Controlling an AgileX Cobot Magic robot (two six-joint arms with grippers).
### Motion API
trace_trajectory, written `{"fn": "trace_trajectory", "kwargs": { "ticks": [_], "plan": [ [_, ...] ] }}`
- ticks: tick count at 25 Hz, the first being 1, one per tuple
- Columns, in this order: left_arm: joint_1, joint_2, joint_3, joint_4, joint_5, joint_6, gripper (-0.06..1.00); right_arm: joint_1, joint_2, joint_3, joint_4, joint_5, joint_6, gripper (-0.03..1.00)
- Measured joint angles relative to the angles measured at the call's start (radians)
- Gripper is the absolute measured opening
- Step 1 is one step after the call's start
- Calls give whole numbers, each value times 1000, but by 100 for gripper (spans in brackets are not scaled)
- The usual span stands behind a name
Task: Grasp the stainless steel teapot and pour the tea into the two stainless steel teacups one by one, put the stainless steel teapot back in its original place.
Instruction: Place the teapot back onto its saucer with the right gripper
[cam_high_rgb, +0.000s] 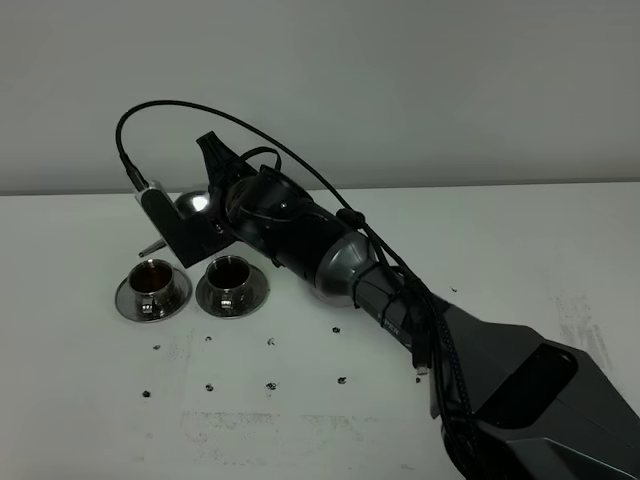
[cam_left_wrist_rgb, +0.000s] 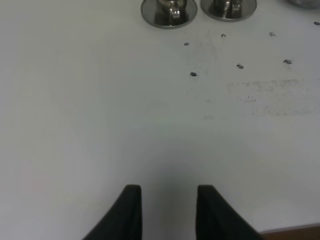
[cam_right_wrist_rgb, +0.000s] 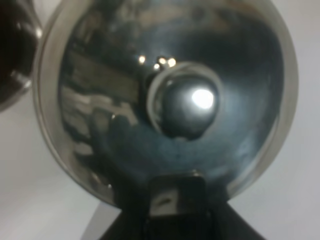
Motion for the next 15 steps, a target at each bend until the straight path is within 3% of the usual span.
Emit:
{"fn": "trace_trajectory", "kwargs": {
  "ticks": [8, 15],
  "plan": [
    [0, 0, 0, 0, 0, 0, 28, 0, -193, 33, 211, 74, -3, 18],
    [0, 0, 0, 0, 0, 0, 28, 0, -394, 366, 304, 56, -34, 18]
  ]
}}
